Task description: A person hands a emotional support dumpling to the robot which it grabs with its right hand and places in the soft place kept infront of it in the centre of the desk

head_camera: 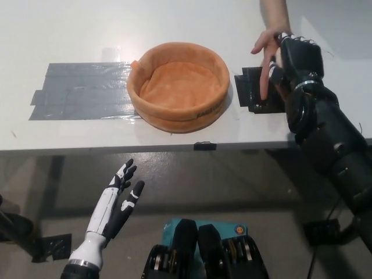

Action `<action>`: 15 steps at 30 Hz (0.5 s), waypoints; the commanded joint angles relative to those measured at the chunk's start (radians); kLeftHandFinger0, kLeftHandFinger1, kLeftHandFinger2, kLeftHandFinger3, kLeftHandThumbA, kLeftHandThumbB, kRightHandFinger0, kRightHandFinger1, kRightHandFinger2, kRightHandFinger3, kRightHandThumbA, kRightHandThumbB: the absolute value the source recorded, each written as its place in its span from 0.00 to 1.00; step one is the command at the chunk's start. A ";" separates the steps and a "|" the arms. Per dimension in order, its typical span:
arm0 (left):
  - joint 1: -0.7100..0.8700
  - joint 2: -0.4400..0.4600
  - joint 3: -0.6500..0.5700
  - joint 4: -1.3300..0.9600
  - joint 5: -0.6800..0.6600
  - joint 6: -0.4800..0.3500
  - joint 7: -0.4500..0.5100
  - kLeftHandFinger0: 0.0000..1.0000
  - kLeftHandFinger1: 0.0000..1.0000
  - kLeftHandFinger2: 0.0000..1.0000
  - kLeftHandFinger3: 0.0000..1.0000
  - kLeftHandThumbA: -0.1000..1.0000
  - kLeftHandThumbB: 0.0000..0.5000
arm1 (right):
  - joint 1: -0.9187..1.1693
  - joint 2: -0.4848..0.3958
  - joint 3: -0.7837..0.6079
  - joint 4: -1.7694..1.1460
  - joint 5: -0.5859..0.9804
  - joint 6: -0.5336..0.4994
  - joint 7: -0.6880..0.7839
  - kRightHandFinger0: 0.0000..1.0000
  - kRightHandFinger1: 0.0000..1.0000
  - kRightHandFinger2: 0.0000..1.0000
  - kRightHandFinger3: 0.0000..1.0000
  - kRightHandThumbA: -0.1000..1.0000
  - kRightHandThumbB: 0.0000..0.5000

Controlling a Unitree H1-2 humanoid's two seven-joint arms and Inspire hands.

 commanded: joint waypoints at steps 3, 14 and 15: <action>-0.027 0.003 0.007 -0.025 0.003 -0.032 0.013 1.00 1.00 1.00 1.00 0.94 0.11 | -0.034 -0.022 -0.056 0.011 0.033 -0.147 -0.186 0.00 0.30 0.79 0.55 0.00 0.48; -0.043 0.004 0.010 -0.028 0.002 -0.025 0.011 1.00 1.00 1.00 1.00 0.97 0.10 | -0.049 -0.018 -0.094 0.047 0.055 -0.278 -0.287 0.00 0.39 0.90 0.77 0.00 0.48; -0.043 0.005 0.010 -0.027 0.001 -0.026 0.010 1.00 1.00 1.00 1.00 0.97 0.08 | -0.049 -0.018 -0.097 0.040 0.058 -0.292 -0.295 0.00 0.45 0.97 0.81 0.00 0.42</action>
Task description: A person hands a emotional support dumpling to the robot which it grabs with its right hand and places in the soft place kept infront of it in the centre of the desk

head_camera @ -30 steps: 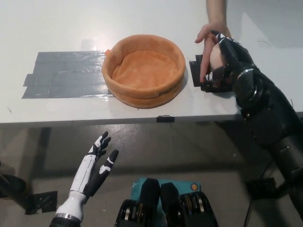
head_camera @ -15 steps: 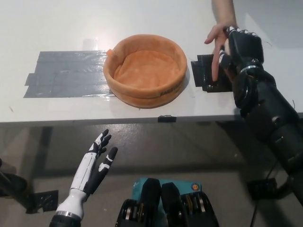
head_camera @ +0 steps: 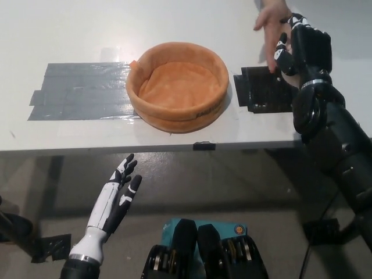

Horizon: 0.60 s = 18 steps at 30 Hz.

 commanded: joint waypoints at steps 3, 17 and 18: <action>-0.023 0.006 0.008 -0.034 0.003 -0.015 0.008 1.00 1.00 1.00 1.00 0.98 0.07 | -0.051 -0.012 -0.049 -0.050 0.047 -0.114 -0.095 0.00 0.50 1.00 0.85 0.00 0.27; -0.023 0.009 0.006 -0.023 0.001 -0.033 0.009 1.00 1.00 1.00 1.00 0.98 0.05 | -0.096 0.055 -0.031 -0.291 -0.001 -0.134 -0.115 0.00 0.24 0.72 0.49 0.00 0.35; -0.024 0.007 0.006 -0.022 -0.001 -0.033 0.008 1.00 1.00 1.00 1.00 0.98 0.07 | -0.111 0.070 -0.017 -0.280 -0.020 -0.132 -0.132 0.00 0.29 0.79 0.42 0.00 0.38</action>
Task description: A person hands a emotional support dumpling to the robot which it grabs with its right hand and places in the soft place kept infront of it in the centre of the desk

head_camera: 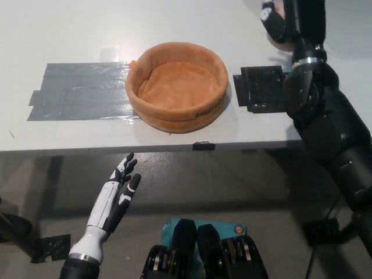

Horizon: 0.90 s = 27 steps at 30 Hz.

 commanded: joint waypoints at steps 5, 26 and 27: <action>-0.019 0.005 0.003 -0.028 0.003 -0.027 0.007 1.00 1.00 1.00 1.00 0.98 0.05 | -0.145 0.116 0.044 0.037 -0.034 -0.056 -0.047 0.00 0.38 0.89 0.63 0.00 0.41; -0.027 0.006 -0.002 -0.034 0.007 -0.022 0.003 1.00 1.00 1.00 1.00 0.98 0.08 | -0.206 0.263 0.094 0.398 0.059 -0.075 0.250 1.00 1.00 1.00 1.00 0.53 0.58; -0.027 0.006 -0.002 -0.035 0.006 -0.022 0.003 1.00 1.00 1.00 1.00 0.98 0.07 | -0.204 0.260 0.091 0.393 0.067 -0.061 0.287 1.00 1.00 1.00 1.00 0.64 0.64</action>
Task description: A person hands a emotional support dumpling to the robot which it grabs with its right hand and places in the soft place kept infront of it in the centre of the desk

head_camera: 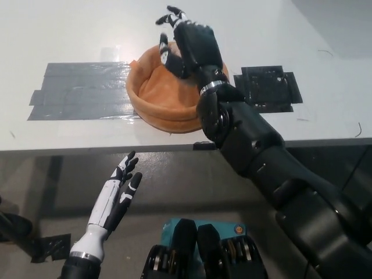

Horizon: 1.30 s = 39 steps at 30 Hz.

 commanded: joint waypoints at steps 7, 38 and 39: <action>-0.022 0.009 0.002 -0.027 0.001 -0.026 0.002 1.00 1.00 1.00 1.00 0.97 0.07 | -0.045 -0.038 -0.021 -0.088 0.079 0.022 0.268 1.00 1.00 1.00 1.00 0.99 0.86; -0.022 0.013 0.004 -0.008 -0.005 -0.048 0.005 1.00 1.00 1.00 1.00 0.95 0.01 | 0.526 -0.277 -0.260 -1.477 0.194 0.196 0.445 1.00 1.00 1.00 1.00 1.00 0.59; -0.022 0.013 0.004 -0.009 -0.005 -0.038 0.002 1.00 1.00 1.00 1.00 0.95 0.04 | 0.568 -0.274 -0.267 -1.525 0.199 0.205 0.445 1.00 1.00 1.00 1.00 1.00 0.57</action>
